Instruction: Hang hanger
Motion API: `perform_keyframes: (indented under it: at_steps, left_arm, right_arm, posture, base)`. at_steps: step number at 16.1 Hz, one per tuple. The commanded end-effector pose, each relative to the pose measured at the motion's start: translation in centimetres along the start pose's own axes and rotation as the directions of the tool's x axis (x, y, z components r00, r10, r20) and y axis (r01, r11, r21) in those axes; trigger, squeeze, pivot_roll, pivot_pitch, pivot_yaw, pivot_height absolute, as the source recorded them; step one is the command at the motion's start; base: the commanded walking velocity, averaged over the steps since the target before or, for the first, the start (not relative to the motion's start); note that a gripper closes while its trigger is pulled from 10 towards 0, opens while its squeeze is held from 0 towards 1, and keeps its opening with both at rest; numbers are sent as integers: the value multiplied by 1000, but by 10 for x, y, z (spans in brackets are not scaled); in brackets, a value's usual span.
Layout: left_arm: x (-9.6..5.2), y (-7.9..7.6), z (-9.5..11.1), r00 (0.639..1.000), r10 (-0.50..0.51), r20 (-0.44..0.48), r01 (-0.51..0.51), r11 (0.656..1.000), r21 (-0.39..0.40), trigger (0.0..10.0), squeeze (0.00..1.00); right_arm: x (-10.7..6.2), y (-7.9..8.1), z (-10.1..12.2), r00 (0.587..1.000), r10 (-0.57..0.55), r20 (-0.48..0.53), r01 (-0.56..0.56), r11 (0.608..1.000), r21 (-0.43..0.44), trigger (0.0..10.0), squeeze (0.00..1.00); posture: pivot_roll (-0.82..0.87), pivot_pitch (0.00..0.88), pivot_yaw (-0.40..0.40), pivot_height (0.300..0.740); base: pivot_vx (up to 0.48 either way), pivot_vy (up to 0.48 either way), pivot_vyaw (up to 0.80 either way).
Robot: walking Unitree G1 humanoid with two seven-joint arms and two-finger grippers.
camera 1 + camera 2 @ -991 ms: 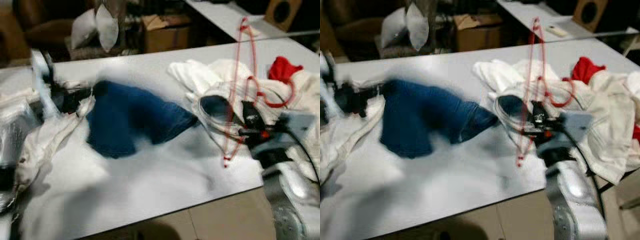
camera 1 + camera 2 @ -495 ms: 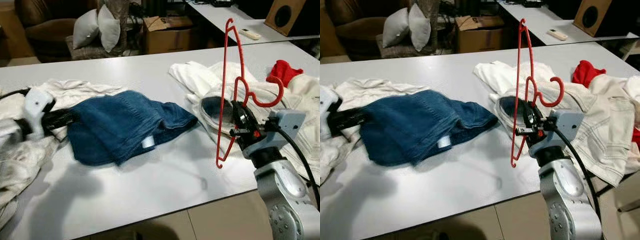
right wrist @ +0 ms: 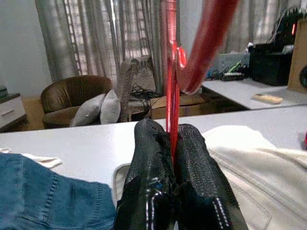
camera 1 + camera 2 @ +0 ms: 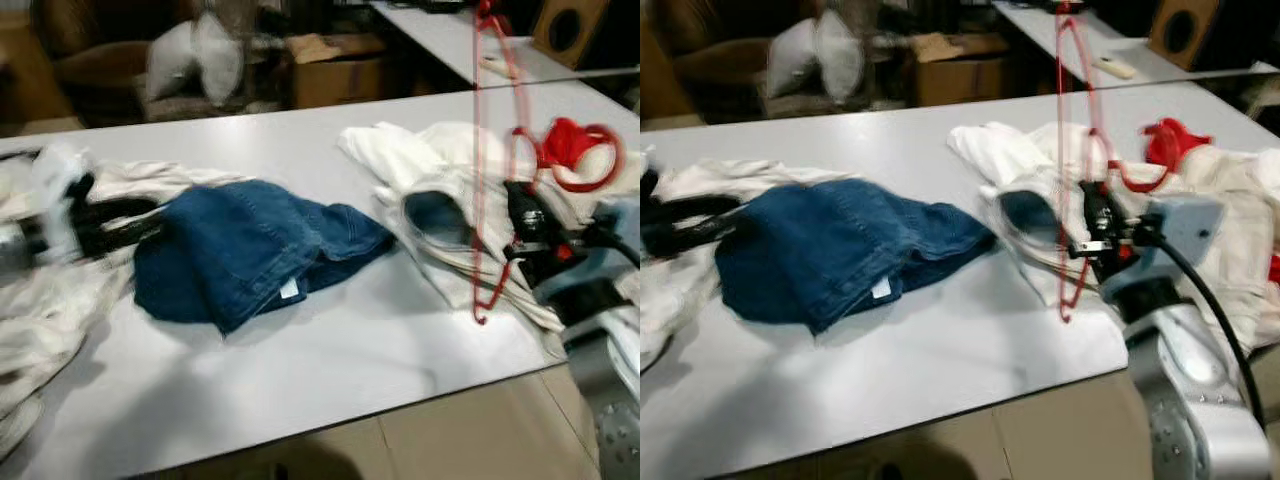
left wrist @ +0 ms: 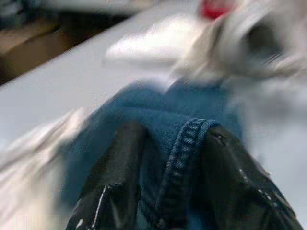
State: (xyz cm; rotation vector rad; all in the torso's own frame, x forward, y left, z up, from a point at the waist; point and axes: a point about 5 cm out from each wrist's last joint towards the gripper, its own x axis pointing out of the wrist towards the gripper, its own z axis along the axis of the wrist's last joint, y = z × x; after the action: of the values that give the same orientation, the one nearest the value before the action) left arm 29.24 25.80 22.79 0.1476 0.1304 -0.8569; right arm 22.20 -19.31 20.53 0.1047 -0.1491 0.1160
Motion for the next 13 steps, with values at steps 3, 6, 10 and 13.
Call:
perform_keyframes:
  at_steps: [3, 6, 10, 13]
  left_arm:
    - [52, -17, 15, 984, -110, 139, 109, 994, 17, 10000, 1000]
    - [100, -26, -1, 1000, -22, 16, 21, 998, 65, 10000, 1000]
    - [100, -28, -1, 1000, 9, 1, -9, 990, 140, 10000, 1000]
    - [124, -63, -34, 976, -156, -154, 179, 973, 147, 10000, 0]
  right_arm:
    - [-14, 1, -17, 994, -73, -79, 74, 997, 12, 10000, 0]
    - [-23, -1, -26, 985, -111, -131, 112, 994, 2, 10000, 0]
    - [-35, -11, -29, 973, -173, -153, 173, 985, -14, 10000, 0]
    - [-35, -8, -39, 967, -172, -190, 170, 985, -23, 10000, 0]
  posture:
    - [-48, 0, 57, 740]
    - [-83, 3, 78, 740]
    - [-77, 14, 69, 740]
    - [-82, 20, 69, 740]
  base:
    - [0, 0, 0]
    - [0, 0, 0]
    - [0, 0, 0]
    - [0, 0, 0]
